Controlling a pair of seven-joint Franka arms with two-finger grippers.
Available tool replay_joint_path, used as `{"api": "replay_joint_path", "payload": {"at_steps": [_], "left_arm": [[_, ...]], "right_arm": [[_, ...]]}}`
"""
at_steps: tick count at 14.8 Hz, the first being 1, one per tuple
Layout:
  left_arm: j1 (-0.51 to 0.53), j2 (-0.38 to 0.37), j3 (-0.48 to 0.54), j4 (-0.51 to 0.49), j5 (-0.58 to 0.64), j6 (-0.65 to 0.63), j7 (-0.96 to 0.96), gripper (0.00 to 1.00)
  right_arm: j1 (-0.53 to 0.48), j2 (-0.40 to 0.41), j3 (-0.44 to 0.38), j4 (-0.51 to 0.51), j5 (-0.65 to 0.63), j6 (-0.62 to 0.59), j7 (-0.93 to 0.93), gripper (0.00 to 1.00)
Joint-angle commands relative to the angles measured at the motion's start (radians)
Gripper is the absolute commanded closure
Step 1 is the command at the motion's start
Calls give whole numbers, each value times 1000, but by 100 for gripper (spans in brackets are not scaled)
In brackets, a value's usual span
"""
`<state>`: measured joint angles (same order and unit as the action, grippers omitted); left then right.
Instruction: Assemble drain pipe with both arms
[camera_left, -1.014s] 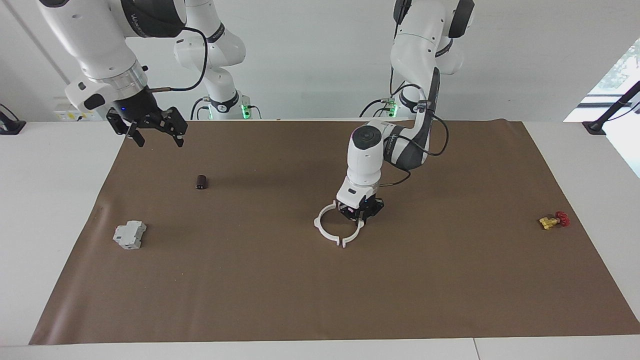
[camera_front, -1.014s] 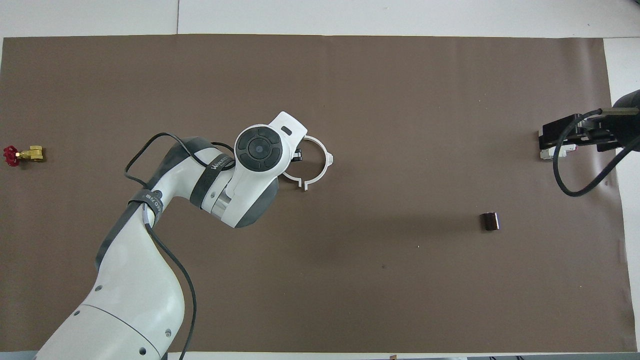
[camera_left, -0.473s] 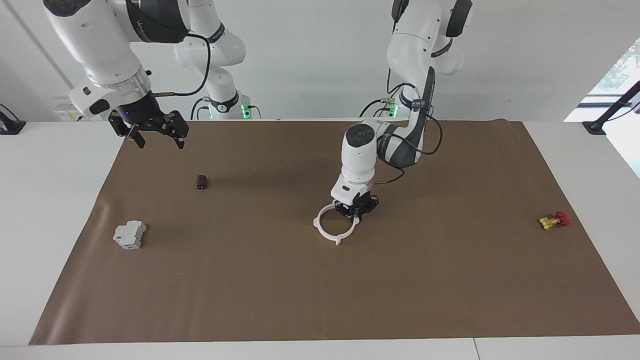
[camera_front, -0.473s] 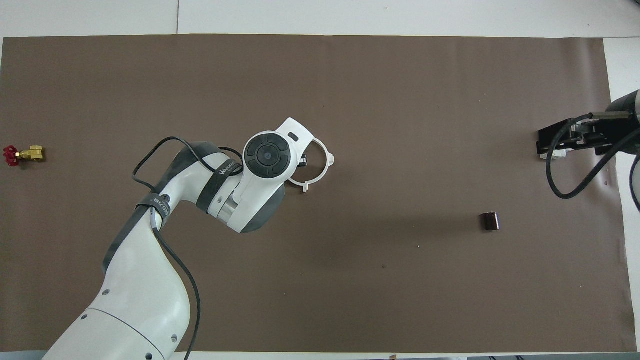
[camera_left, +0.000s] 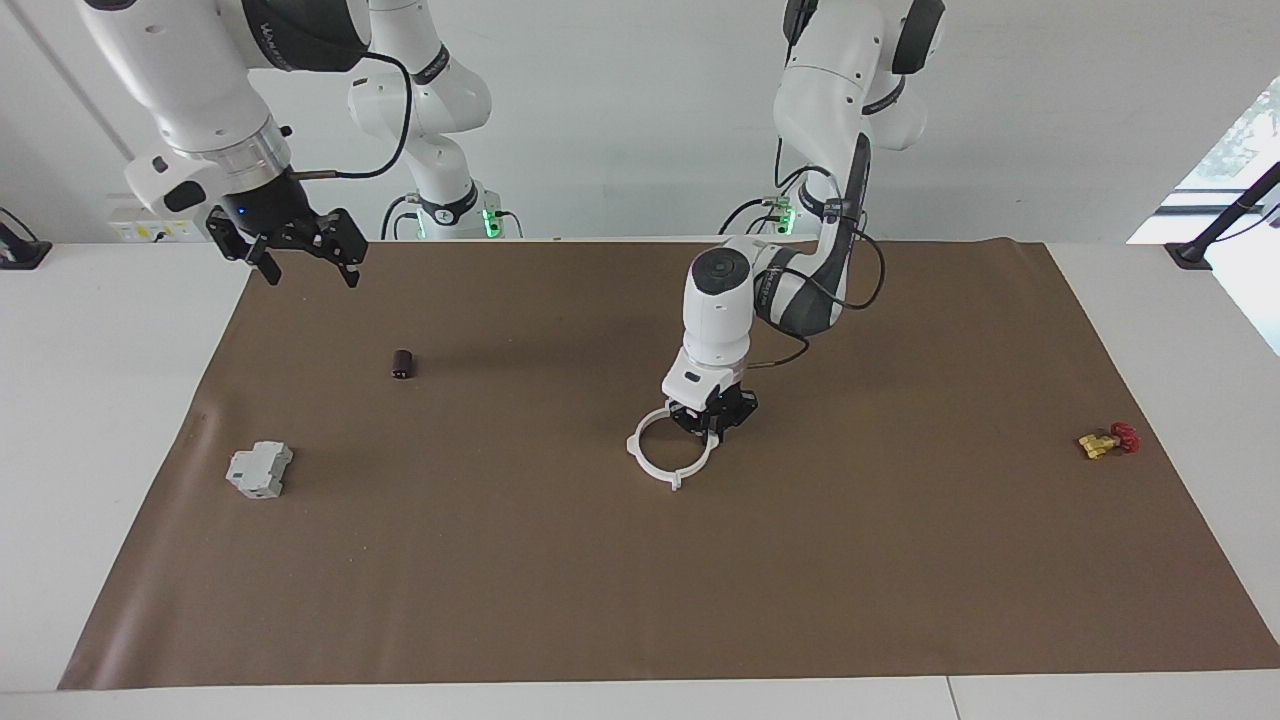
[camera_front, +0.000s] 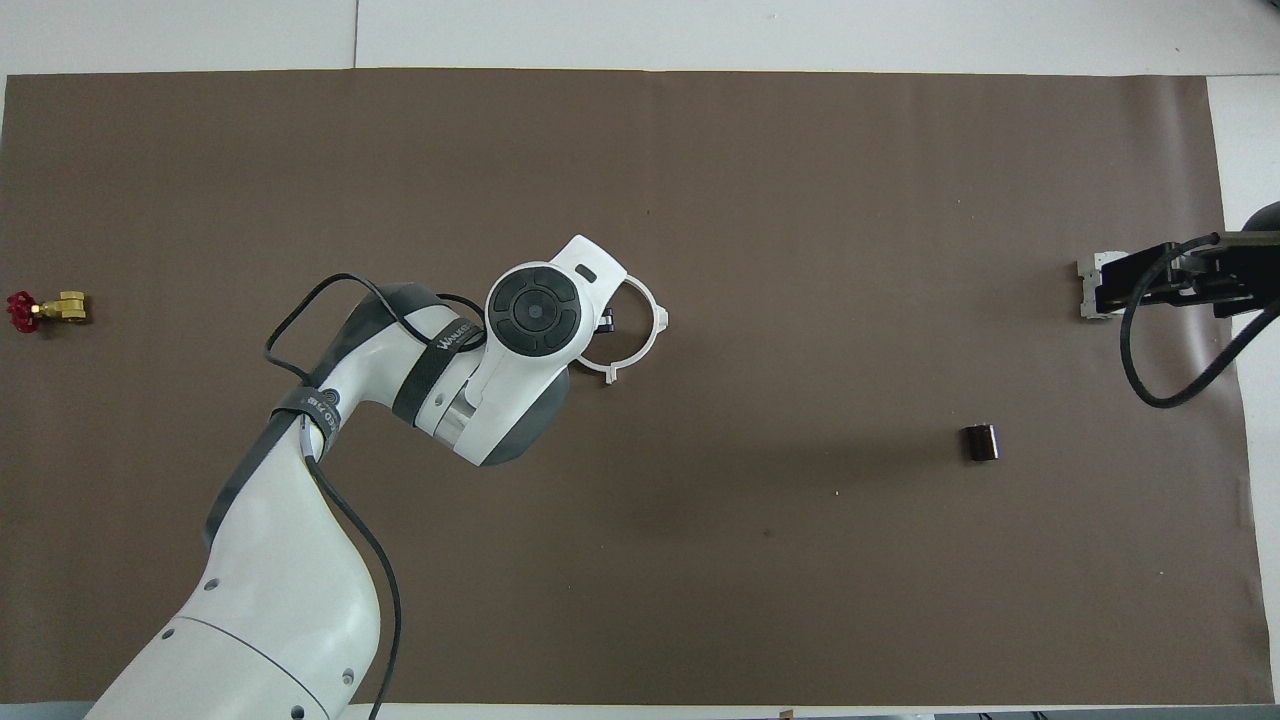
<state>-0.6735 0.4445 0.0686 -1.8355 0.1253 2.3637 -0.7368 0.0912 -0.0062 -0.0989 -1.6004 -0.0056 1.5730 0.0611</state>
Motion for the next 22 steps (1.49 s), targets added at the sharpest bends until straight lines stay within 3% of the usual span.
{"api": "replay_joint_path", "payload": {"at_steps": [1, 17, 19, 20, 22], "left_arm": [[0, -18, 13, -30, 23, 22, -26, 100], [-1, -15, 10, -34, 23, 66, -24, 100], [0, -15, 10, -34, 22, 72, -20, 27], [0, -15, 10, -34, 22, 77, -16, 7], [0, -13, 10, -31, 22, 77, -15, 1]], "right_arm": [[-19, 14, 18, 14, -13, 9, -15, 0], [-62, 18, 5, 33, 4, -7, -18, 0], [-61, 18, 5, 31, 4, -2, -17, 0], [-61, 18, 7, 31, 4, -2, -17, 0], [-62, 18, 7, 30, 4, 1, -17, 0]]}}
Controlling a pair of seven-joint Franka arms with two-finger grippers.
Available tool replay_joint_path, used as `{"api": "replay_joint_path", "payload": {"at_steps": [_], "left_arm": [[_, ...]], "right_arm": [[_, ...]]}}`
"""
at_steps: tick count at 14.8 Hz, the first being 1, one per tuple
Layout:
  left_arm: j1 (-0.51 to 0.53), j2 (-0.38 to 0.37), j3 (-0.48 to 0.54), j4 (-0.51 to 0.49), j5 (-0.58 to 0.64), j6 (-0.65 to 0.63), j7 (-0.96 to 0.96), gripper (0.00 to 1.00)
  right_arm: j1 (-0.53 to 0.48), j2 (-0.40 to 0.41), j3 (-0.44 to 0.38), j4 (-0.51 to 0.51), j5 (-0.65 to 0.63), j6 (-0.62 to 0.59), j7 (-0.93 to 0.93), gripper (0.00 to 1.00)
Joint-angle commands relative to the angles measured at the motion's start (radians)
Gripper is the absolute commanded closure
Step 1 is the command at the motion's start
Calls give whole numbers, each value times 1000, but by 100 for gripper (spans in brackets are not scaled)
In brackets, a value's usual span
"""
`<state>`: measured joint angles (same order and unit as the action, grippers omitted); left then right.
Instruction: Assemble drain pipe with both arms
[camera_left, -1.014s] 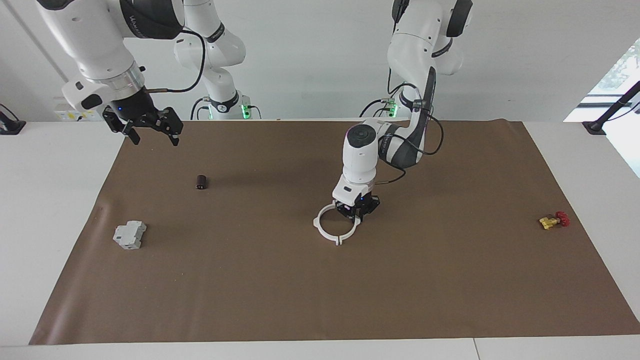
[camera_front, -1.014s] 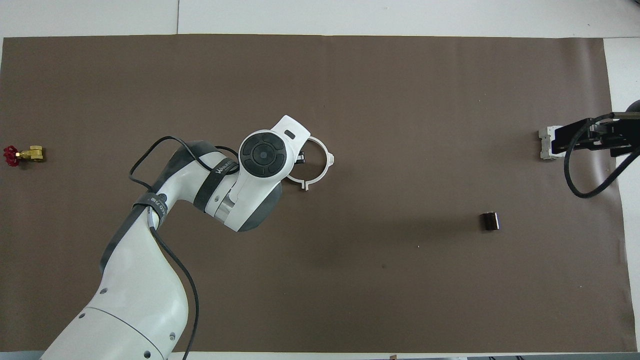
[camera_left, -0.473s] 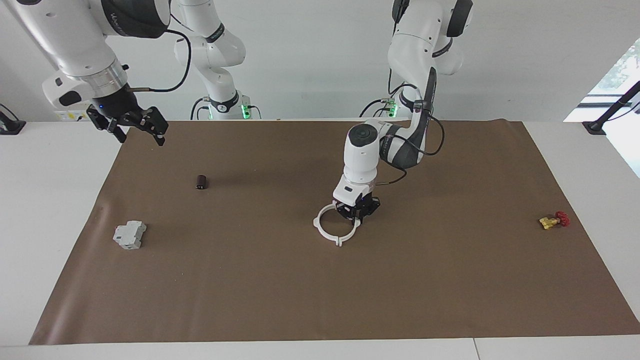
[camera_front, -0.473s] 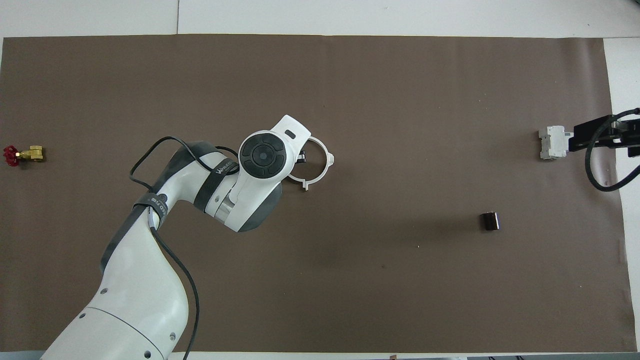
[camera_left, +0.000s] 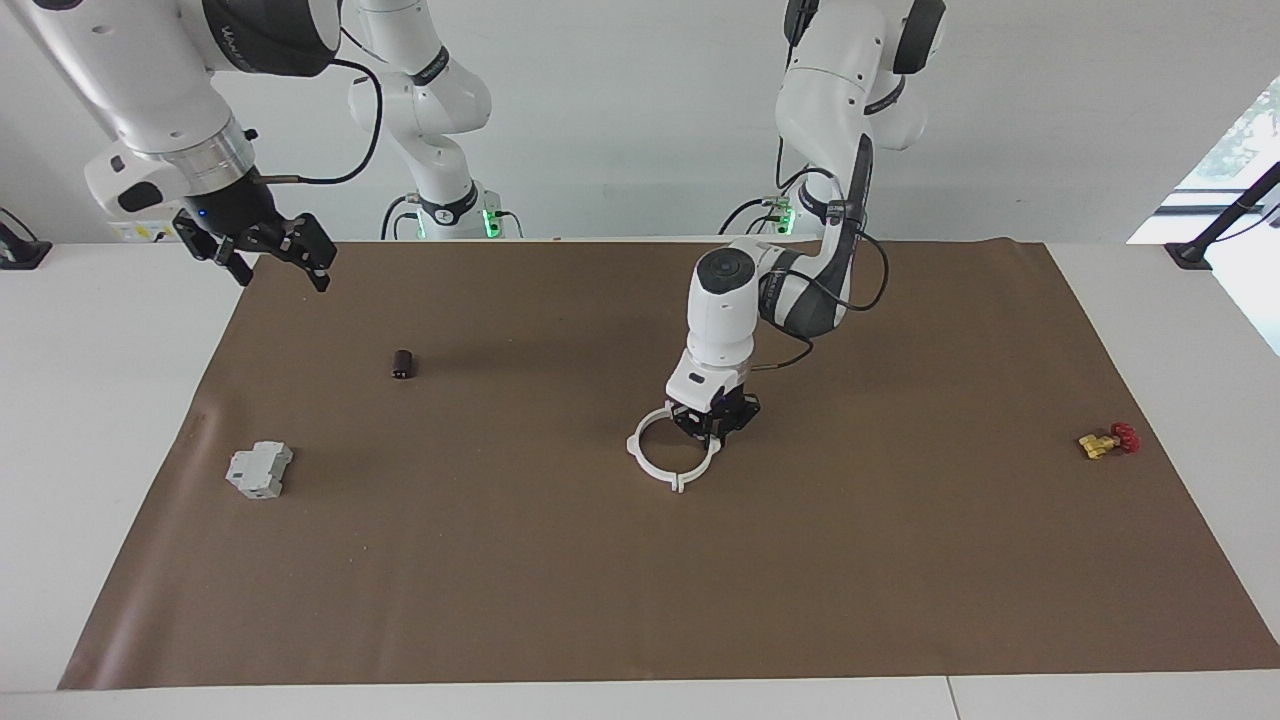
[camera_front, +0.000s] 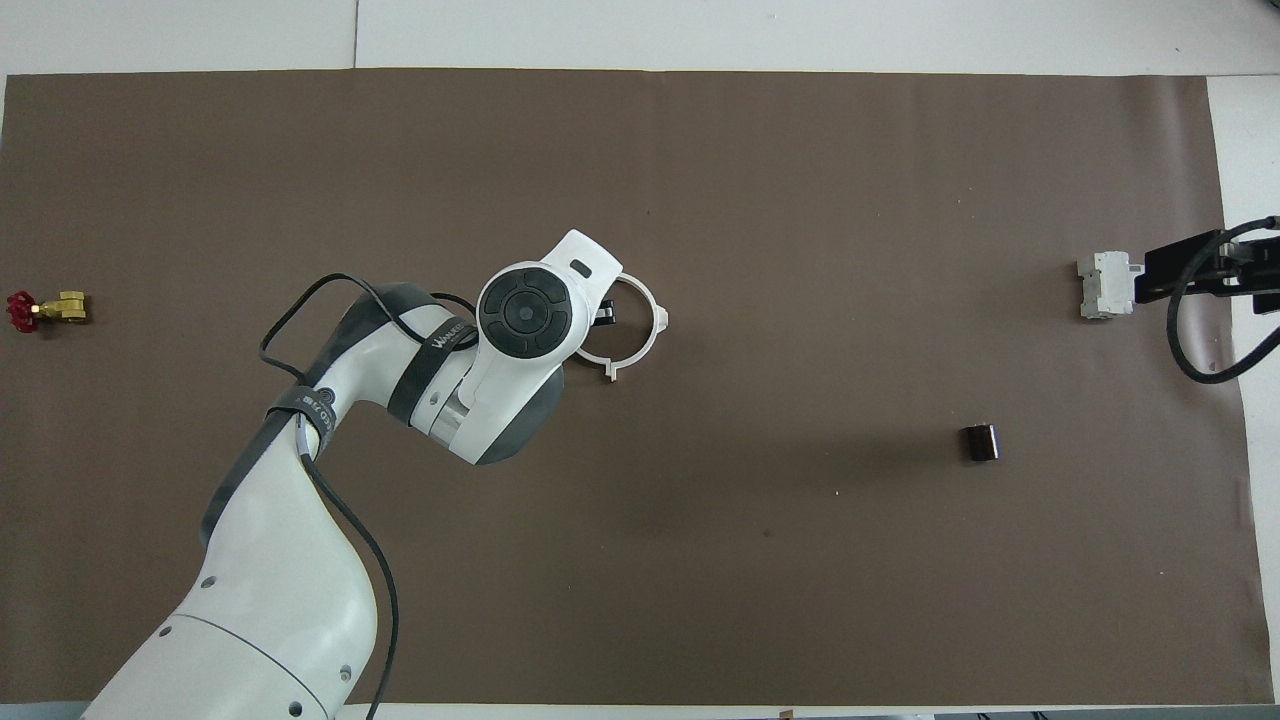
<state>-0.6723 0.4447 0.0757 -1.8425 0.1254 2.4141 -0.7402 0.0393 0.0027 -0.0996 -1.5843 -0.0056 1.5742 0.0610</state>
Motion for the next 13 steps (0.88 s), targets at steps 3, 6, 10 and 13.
{"api": "replay_joint_path", "payload": {"at_steps": [3, 6, 10, 13], "left_arm": [[23, -29, 4, -23, 20, 19, -7, 0], [91, -95, 3, -26, 22, -12, 11, 0], [223, -175, -1, -31, 13, -124, 203, 0], [310, -211, -2, -31, -3, -156, 306, 0]], "right_arm": [[-10, 10, 8, 15, 4, 0, -18, 0], [-9, 10, 8, 15, 3, 0, -18, 0], [-4, 10, 9, 17, 3, 1, -17, 0], [-1, 8, 9, 15, 3, -2, -17, 0]]}}
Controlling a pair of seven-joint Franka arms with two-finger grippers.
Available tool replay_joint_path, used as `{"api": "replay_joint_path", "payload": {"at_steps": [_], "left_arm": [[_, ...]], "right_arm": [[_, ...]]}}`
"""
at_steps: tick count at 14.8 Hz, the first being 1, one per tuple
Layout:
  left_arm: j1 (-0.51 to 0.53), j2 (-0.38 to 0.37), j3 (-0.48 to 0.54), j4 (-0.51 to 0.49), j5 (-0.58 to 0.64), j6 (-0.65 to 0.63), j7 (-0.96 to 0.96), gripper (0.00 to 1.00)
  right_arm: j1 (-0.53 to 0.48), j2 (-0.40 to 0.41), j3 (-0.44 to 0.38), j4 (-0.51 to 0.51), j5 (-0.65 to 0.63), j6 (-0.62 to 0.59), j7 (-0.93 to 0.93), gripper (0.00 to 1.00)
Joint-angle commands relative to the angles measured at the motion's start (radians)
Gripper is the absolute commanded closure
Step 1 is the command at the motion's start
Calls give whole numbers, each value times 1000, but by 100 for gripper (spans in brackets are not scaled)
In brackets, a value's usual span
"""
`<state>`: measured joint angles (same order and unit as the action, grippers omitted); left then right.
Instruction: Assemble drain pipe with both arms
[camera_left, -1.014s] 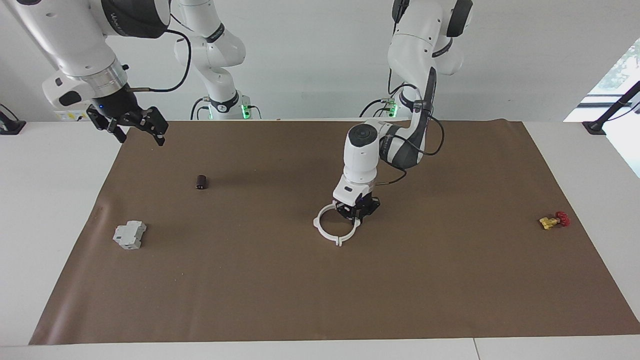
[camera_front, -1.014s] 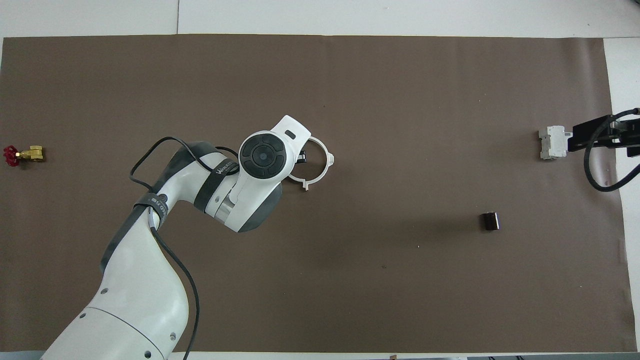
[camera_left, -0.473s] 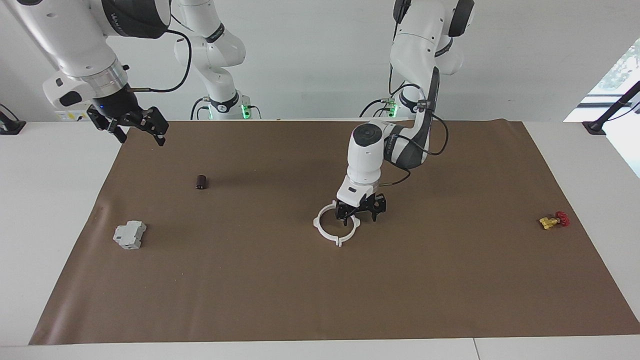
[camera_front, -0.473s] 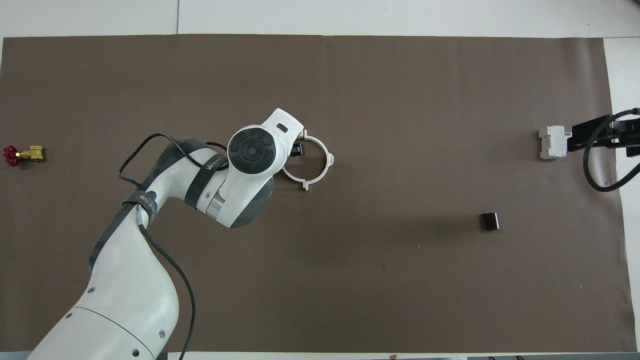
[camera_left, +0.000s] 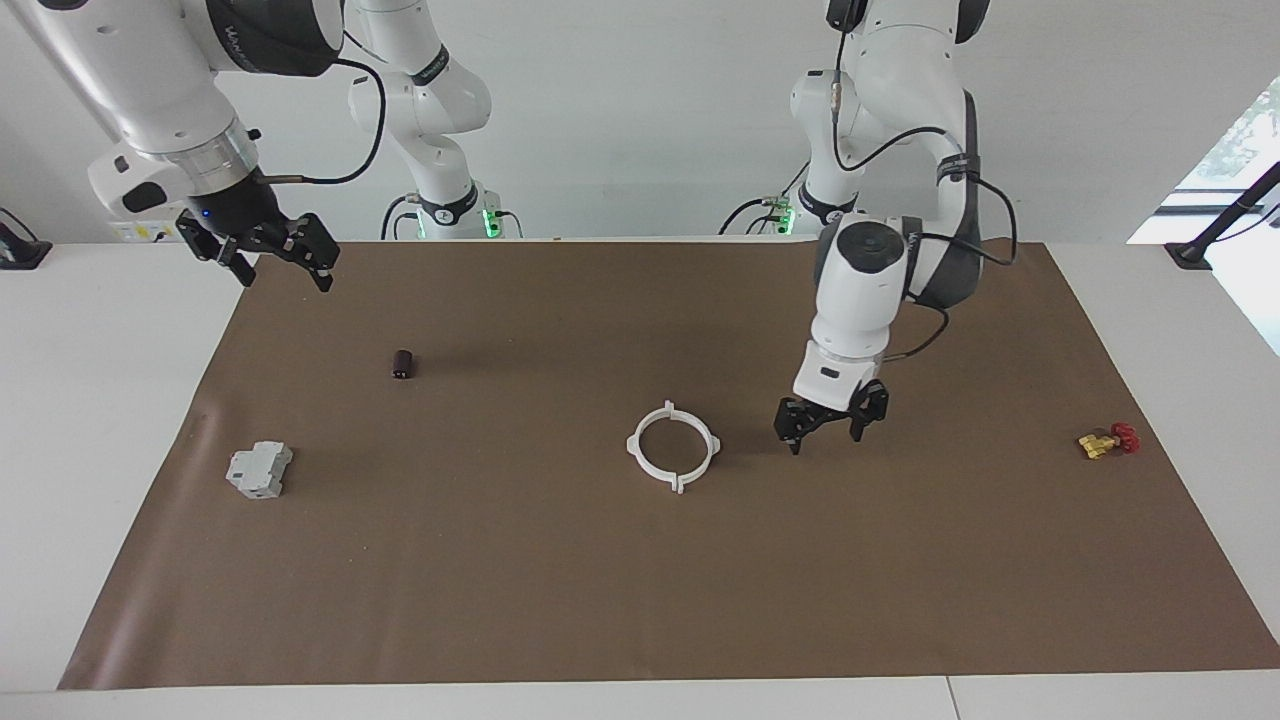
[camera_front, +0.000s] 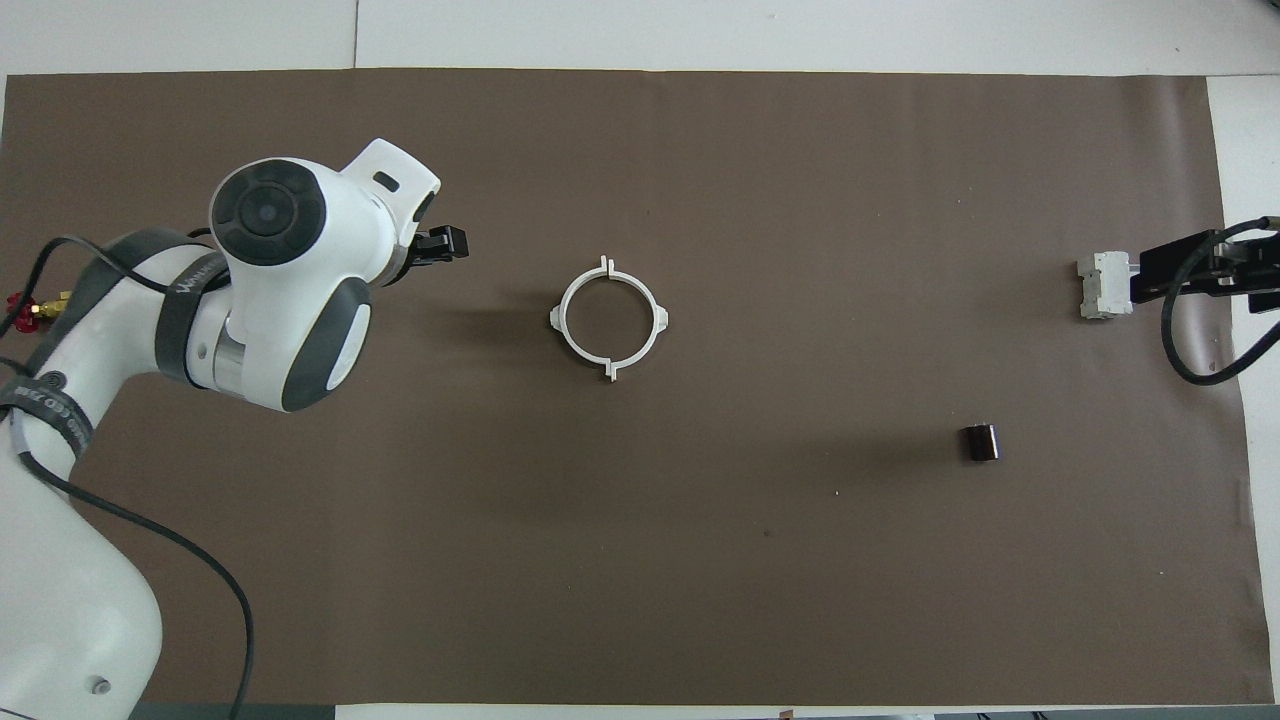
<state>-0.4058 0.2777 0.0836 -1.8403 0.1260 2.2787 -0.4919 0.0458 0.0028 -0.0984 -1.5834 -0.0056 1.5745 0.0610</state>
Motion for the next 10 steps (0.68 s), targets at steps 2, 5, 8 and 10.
{"api": "replay_joint_path", "payload": {"at_steps": [2, 5, 8, 10], "left_arm": [[88, -69, -10, -33, -14, -47, 110, 0], [146, -109, -8, -22, -55, -128, 234, 0], [214, -161, -8, -14, -112, -174, 323, 0], [246, -192, -2, 19, -112, -255, 378, 0]], "right_arm": [[-7, 8, 8, 13, 3, -2, -17, 0], [-6, 6, 8, 13, 4, -2, -17, 0], [-4, 2, 11, 10, 3, -2, -17, 0], [-4, 0, 12, 11, 3, 1, -17, 0]]}}
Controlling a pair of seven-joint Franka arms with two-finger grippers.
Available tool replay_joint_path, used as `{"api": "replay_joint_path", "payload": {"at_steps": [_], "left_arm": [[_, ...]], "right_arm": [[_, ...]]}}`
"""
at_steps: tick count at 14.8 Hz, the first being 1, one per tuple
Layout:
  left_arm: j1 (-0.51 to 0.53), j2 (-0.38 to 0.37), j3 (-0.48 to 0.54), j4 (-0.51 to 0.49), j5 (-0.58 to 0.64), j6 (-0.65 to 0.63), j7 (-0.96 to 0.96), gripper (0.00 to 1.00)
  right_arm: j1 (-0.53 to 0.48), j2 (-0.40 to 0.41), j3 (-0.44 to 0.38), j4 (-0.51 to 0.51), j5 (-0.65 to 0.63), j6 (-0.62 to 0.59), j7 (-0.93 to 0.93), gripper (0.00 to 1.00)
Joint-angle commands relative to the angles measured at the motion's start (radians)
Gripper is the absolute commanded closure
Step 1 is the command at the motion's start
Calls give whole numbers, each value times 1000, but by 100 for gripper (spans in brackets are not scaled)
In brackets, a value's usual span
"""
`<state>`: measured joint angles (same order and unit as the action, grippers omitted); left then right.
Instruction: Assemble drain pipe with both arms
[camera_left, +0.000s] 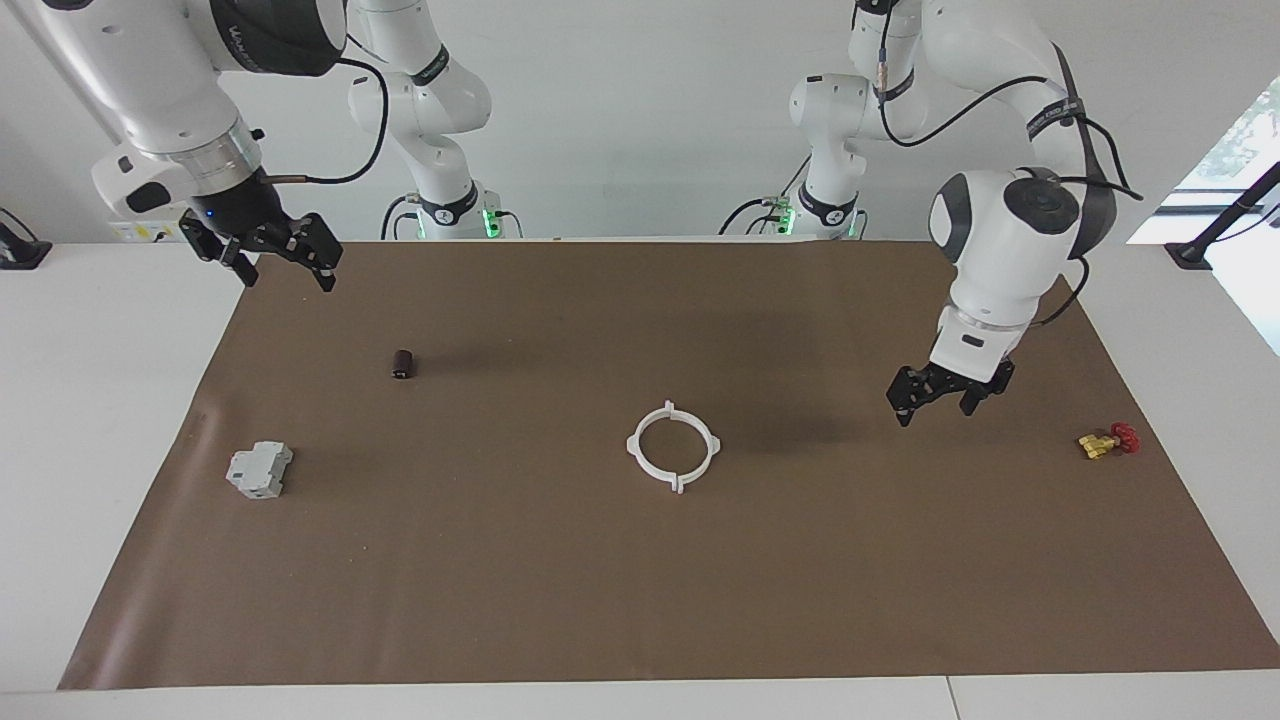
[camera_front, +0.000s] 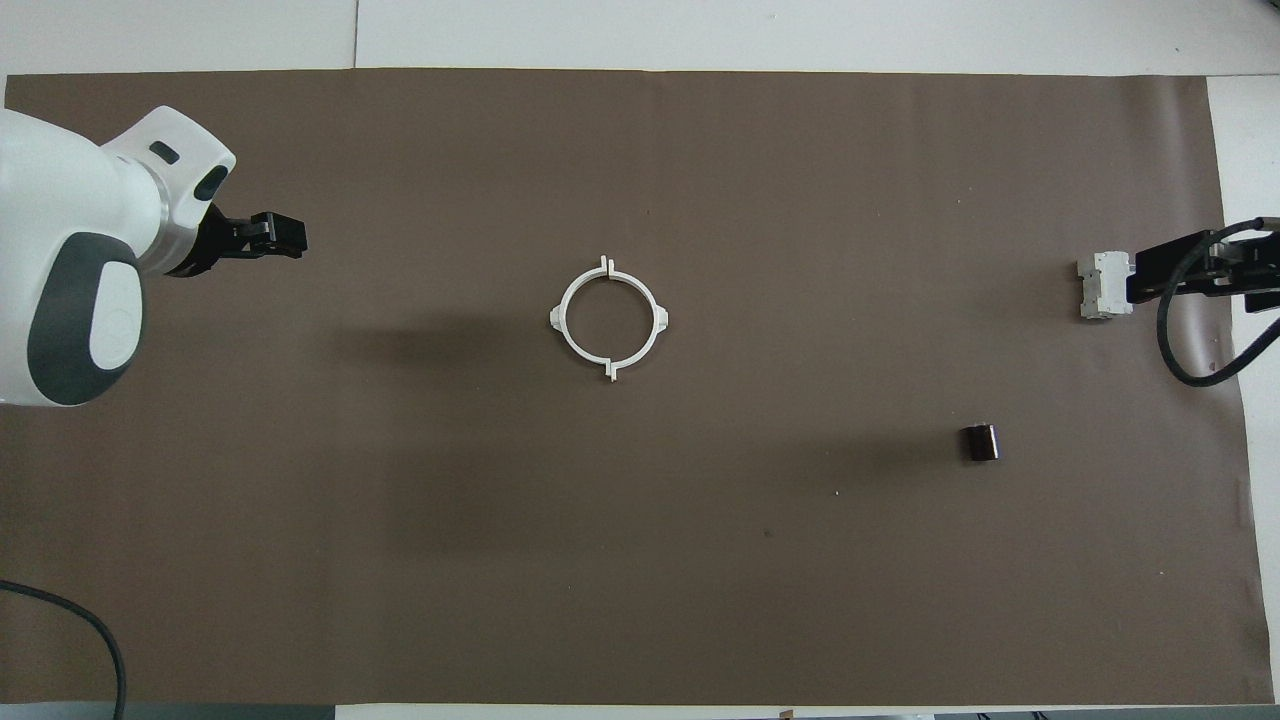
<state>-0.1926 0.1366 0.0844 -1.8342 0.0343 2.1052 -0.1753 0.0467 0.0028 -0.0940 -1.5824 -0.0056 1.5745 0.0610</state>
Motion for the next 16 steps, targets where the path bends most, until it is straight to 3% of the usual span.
{"api": "replay_joint_path", "payload": {"at_steps": [1, 8, 11, 16], "left_arm": [[50, -60, 1, 36, -22, -126, 85, 0], [200, -114, 5, 185, -50, -394, 198, 0], [232, -156, 5, 171, -51, -410, 240, 0], [222, -158, 0, 164, -51, -406, 244, 0]], "right_arm": [[-5, -3, 8, 10, 3, 1, -17, 0], [-2, -12, 14, 27, 6, -30, -12, 0], [-4, -12, 14, 29, 6, -28, -13, 0], [-16, -15, 13, 18, 7, -27, -15, 0]]}}
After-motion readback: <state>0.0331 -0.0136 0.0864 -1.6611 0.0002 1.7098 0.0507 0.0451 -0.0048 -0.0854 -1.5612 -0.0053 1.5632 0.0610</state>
